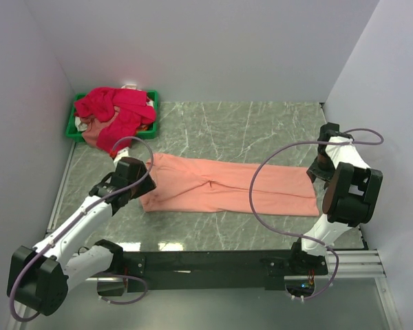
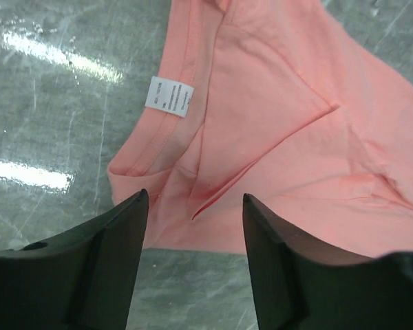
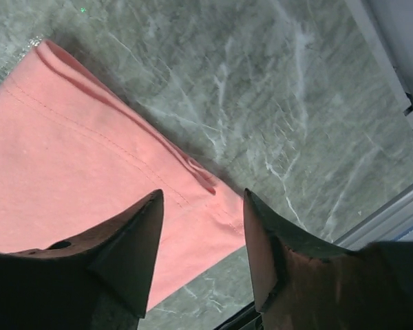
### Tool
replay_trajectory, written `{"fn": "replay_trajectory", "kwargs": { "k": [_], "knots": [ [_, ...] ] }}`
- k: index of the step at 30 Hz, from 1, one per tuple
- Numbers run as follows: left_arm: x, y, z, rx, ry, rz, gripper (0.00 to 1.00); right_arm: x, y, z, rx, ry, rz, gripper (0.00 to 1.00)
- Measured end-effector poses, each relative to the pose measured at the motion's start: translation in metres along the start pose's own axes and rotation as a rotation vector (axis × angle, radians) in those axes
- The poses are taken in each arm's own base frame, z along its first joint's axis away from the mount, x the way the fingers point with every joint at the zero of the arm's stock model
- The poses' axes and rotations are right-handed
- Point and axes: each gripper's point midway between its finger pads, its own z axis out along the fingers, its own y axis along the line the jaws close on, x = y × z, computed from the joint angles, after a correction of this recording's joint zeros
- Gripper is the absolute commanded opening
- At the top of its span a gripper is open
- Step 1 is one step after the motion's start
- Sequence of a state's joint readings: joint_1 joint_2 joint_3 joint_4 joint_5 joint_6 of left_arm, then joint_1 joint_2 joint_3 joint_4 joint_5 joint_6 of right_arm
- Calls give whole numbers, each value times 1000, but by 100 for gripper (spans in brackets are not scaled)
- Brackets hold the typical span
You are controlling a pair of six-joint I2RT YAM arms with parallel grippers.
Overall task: Fold and stack the t-shirts
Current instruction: Fold the tshirt
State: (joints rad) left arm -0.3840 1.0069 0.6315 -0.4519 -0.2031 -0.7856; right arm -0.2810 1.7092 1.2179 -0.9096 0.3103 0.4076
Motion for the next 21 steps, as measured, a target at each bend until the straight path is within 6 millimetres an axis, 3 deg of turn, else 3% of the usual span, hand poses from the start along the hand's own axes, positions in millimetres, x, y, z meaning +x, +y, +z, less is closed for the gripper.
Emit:
{"fn": "replay_trajectory", "kwargs": {
  "k": [5,8,12,15,18,21],
  "knots": [
    [-24,-17,-7,32,-52,3,68,-5,-3,-16,-11,-45,24,58],
    [-40,-36,0,50,-61,17,68,-11,4,-33,-59,-99,26,57],
    [-54,-63,31,66,-40,53,69,-18,41,-57,-184,-167,-22,56],
    [-59,-79,52,75,-17,74,69,-14,74,-63,-265,-169,-72,54],
    [-66,-92,73,70,-5,86,69,-5,107,-53,-334,-121,-104,53],
    [-73,-101,93,54,7,95,58,4,123,-34,-355,-56,-110,53]
  ]
}}
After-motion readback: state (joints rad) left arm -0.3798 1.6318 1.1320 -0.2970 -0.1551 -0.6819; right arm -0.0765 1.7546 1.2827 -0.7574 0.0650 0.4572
